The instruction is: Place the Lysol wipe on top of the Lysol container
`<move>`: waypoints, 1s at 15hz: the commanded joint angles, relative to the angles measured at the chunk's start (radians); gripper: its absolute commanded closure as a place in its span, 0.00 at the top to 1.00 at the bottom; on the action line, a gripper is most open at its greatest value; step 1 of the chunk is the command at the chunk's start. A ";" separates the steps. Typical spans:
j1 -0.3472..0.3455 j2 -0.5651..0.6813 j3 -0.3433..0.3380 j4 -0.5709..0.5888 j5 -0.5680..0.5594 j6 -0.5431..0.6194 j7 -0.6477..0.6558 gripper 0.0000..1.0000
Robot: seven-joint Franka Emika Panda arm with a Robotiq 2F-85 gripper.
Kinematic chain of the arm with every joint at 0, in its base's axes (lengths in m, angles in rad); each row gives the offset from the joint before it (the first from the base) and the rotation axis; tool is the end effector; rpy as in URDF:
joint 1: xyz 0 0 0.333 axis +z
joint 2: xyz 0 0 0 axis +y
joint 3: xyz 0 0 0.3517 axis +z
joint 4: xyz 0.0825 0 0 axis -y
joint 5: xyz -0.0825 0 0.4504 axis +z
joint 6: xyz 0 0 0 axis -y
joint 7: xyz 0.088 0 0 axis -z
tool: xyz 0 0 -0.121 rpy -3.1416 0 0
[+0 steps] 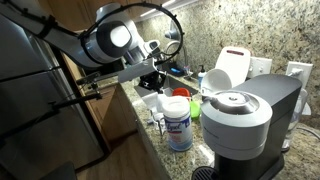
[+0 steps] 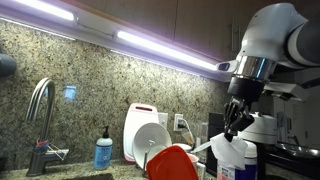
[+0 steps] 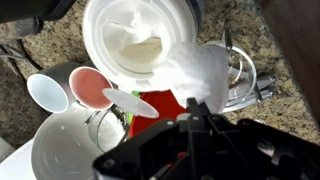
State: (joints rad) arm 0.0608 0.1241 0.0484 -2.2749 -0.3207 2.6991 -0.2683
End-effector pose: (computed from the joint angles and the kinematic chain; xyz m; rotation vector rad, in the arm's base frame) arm 0.6050 0.0751 0.3054 2.7654 0.9255 0.4164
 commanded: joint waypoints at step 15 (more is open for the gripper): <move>-0.040 -0.111 -0.036 -0.052 0.024 0.005 -0.002 0.01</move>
State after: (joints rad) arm 0.0234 0.0134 0.0096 -2.3274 -0.2998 2.7062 -0.2667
